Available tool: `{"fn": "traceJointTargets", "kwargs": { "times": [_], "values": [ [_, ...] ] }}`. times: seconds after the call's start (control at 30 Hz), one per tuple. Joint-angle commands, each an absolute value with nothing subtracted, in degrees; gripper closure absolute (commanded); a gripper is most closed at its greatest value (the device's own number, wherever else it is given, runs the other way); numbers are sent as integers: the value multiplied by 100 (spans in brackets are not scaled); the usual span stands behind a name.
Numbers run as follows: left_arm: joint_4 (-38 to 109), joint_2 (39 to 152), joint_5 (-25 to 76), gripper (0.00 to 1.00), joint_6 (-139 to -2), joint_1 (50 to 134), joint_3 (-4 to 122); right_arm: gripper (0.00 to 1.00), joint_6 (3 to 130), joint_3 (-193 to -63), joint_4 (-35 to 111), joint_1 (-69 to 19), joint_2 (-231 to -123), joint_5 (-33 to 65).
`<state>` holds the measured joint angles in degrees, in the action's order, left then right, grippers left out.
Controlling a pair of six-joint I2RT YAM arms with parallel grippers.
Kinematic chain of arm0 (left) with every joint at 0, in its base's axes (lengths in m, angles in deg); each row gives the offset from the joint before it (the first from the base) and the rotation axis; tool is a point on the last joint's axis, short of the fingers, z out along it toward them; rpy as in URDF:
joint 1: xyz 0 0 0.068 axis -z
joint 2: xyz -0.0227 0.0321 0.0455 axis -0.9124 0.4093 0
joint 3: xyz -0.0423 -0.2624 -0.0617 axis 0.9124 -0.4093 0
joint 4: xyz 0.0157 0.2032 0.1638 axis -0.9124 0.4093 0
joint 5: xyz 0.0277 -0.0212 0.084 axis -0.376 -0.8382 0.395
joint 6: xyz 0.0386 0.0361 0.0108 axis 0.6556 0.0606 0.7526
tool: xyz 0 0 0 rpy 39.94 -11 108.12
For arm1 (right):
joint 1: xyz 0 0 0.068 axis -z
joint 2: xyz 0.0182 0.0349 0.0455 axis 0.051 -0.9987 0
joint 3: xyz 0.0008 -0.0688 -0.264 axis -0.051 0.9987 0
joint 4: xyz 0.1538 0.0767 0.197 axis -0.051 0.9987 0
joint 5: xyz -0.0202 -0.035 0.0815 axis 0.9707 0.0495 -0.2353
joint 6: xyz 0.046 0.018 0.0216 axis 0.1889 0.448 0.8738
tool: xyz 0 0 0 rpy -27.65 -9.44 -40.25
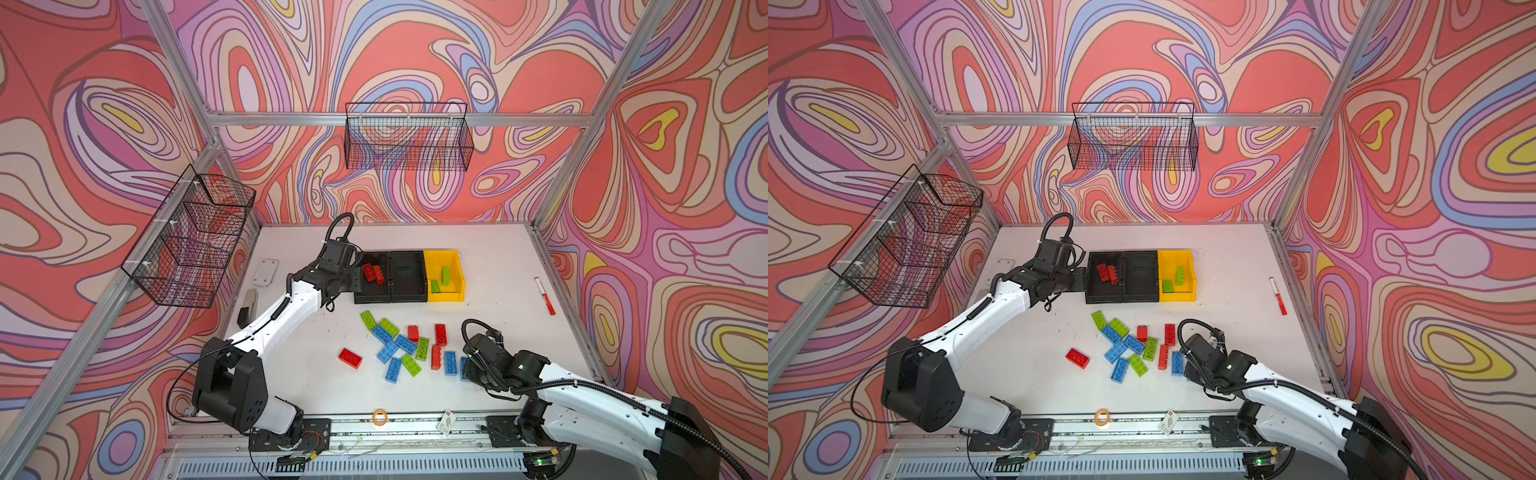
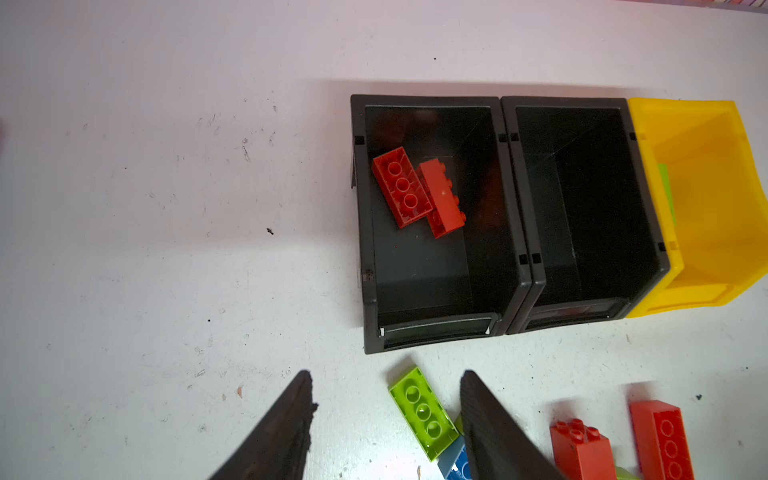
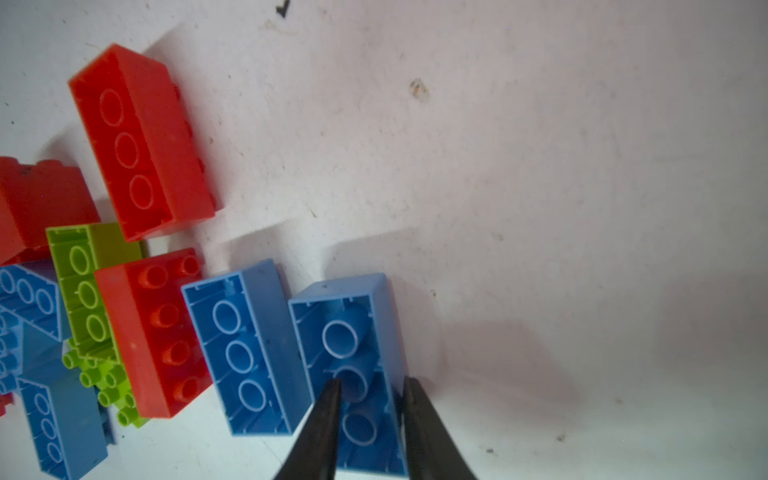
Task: Sort the legos into containers by color
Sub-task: 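Grasp a blue brick with the right gripper while the left gripper withdraws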
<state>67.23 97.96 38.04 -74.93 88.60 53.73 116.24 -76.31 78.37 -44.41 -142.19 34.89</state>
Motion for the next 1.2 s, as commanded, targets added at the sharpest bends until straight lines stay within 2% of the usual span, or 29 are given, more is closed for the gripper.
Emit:
{"fn": "traceJointTargets", "kwargs": {
  "times": [0.0,0.17,0.33,0.37,0.5,0.6,1.03,1.17],
  "values": [
    [6758,9683,3850,40,-7502,8837,5304,75,11656,-7862,8093,-4463,-14171,3686],
    [6798,9675,3842,40,-7485,8836,5304,81,11409,-8397,8305,-4471,-14278,3885],
    [6841,9558,3831,41,-7448,8842,5153,82,11112,-8805,8433,-4468,-14680,3990],
    [6865,9523,3833,41,-7437,8838,5124,80,11097,-8799,8446,-4468,-14733,3960],
    [6916,9357,3925,40,-7368,8837,4961,59,11122,-8619,8558,-4465,-14780,3883],
    [6941,9340,3916,40,-7340,8840,4940,52,11101,-8516,8497,-4467,-14757,3842],
    [6952,9410,3903,40,-7331,8842,4977,50,11024,-8151,7938,-4468,-15276,3665],
    [6970,9416,3864,41,-7375,8839,4936,53,11026,-8091,7770,-4465,-15416,3625]
  ]
}}
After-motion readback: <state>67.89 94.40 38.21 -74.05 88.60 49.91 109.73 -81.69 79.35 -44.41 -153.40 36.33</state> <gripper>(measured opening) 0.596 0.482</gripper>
